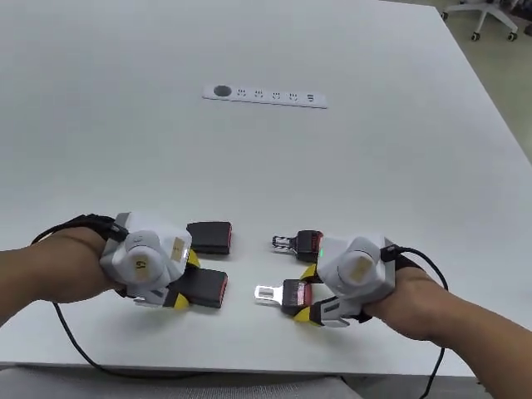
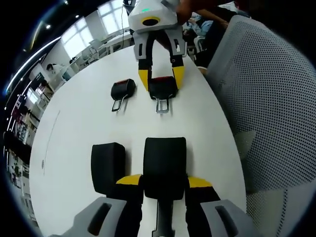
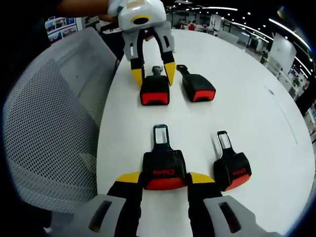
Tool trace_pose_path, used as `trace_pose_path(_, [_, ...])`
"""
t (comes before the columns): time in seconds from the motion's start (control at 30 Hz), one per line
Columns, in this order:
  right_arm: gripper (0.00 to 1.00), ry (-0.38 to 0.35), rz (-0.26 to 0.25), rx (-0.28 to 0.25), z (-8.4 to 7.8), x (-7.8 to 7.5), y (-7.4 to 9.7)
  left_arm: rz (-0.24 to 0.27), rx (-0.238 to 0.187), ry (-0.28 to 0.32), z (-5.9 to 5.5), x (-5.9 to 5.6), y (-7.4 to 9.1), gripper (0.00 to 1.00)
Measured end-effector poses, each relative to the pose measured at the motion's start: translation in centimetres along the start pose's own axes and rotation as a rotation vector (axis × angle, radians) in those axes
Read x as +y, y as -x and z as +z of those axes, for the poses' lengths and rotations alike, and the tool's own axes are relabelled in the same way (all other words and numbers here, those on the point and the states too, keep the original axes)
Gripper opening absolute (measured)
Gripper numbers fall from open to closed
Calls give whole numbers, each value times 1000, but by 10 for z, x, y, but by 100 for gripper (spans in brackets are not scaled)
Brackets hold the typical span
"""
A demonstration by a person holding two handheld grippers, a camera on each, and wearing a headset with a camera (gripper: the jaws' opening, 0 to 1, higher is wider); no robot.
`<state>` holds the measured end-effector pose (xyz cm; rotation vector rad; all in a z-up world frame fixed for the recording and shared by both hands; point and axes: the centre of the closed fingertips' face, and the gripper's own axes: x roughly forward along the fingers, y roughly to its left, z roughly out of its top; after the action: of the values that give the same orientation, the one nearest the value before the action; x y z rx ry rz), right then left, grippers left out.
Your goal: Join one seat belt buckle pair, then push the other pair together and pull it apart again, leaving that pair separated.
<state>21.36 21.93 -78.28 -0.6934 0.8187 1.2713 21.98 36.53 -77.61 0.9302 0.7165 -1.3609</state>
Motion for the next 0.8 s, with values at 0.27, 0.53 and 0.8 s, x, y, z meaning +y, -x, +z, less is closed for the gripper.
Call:
trace_pose_path(0.27, [32,-3,-4,0,0,0,0,7,1,61,-1,1,-2,33])
trace_pose_path(0.53, [32,-4,-1,-5,1,1,1,8,-27,113,-4,2,-3,32])
trace_pose_path(0.8, [32,-6,0,-1,8,0,-3,10,-11,125,-4,1,-4,33])
